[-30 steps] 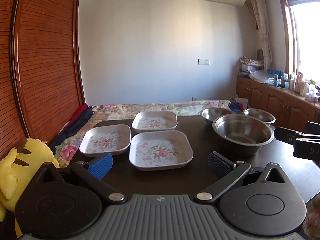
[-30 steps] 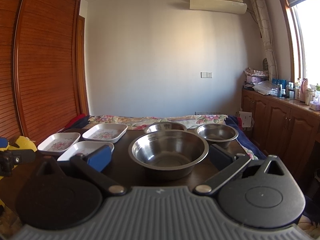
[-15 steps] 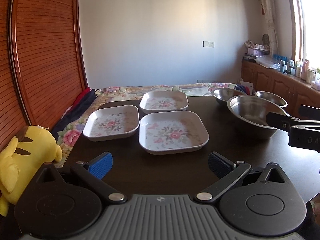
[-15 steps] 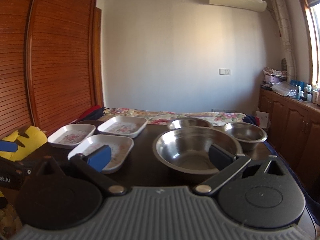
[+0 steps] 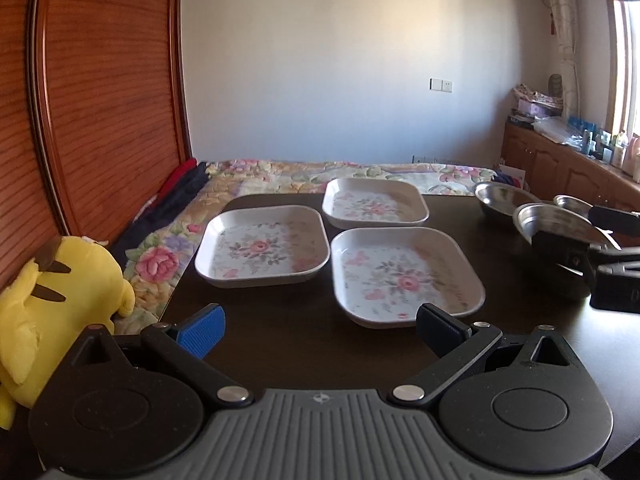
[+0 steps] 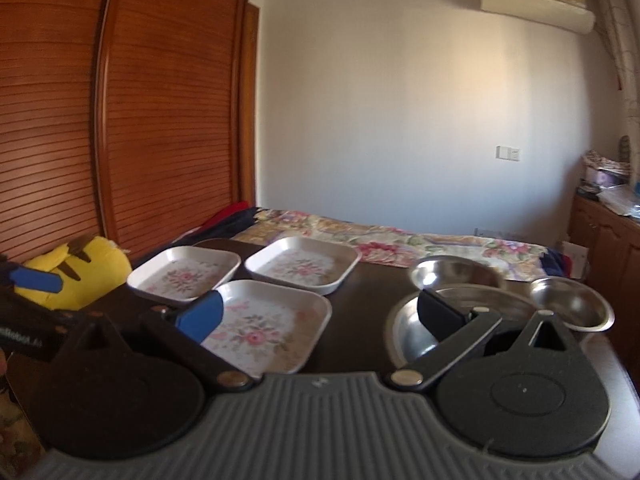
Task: Organize plates and bowls
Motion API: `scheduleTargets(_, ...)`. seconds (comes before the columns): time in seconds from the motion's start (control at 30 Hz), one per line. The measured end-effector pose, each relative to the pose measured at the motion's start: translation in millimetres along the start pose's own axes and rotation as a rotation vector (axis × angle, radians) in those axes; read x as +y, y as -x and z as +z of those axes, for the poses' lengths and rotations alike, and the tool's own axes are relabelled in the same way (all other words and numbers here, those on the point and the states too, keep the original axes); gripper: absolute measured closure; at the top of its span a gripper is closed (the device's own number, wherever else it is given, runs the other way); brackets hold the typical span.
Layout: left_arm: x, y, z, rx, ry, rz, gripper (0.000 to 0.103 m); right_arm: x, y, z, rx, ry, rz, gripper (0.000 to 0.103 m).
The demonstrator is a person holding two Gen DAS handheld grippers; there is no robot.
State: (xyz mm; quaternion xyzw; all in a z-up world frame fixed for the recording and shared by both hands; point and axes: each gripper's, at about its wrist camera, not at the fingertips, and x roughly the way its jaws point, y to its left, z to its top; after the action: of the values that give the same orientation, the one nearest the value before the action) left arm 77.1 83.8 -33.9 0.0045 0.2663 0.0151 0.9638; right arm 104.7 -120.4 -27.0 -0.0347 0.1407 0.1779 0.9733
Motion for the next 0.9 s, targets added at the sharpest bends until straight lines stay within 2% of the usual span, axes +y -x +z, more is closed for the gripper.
scheduleTargets(0.17,9,-23,4,0.010,0.003,-0.023,0.000,10,-26,-6,0.053,0.024,0.047,0.002)
scheduleTargets(0.23,11,-30,6,0.009,0.010,-0.036,0.001,13,-35,-7,0.074,0.033,0.058,0.015)
scheduleTargets(0.47,12,-61,15,0.038,-0.005,-0.063,0.015,15,-59,-12,0.136,0.032,0.069,0.021)
scheduleTargets(0.7,10,-83,17,0.061,-0.012,-0.112,0.043,13,-73,-17,0.184,0.023,0.060,0.037)
scheduleTargets(0.9,8,-94,16,0.081,-0.006,-0.144,0.062,12,-80,-22,0.210,0.021,0.045,0.046)
